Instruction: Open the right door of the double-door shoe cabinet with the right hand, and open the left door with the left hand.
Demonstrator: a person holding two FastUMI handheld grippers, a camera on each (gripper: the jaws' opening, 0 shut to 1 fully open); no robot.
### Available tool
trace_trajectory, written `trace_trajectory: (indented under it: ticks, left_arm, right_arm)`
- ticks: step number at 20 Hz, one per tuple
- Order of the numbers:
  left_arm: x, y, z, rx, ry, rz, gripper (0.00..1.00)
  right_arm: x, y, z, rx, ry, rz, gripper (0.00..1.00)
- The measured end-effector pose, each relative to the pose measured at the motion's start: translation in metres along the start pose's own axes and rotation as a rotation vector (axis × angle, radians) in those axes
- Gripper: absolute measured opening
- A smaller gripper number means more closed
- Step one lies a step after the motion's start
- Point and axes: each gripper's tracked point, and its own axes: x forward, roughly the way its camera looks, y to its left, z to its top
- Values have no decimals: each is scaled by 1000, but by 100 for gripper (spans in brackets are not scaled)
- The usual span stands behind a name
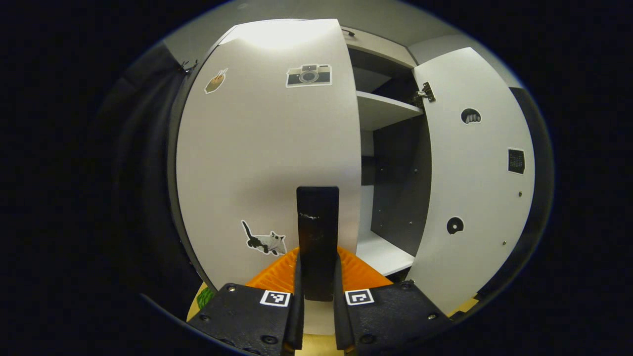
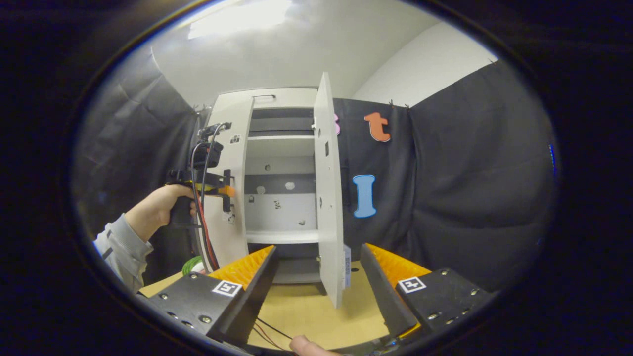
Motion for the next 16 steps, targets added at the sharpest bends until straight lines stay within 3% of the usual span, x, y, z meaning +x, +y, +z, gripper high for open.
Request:
trace_trajectory:
  ticks: [4, 9, 16]
  left_arm:
    - [-23, 6, -1, -1, -11, -20, 26]
    - [-50, 17, -2, -10, -13, -48, 26]
    - [-85, 41, -2, 25, -31, -18, 26]
  right_arm:
    - [-1, 20, -3, 14, 10, 43, 99]
    - [-2, 25, -5, 20, 12, 39, 99]
    - [-4, 37, -8, 16, 23, 51, 99]
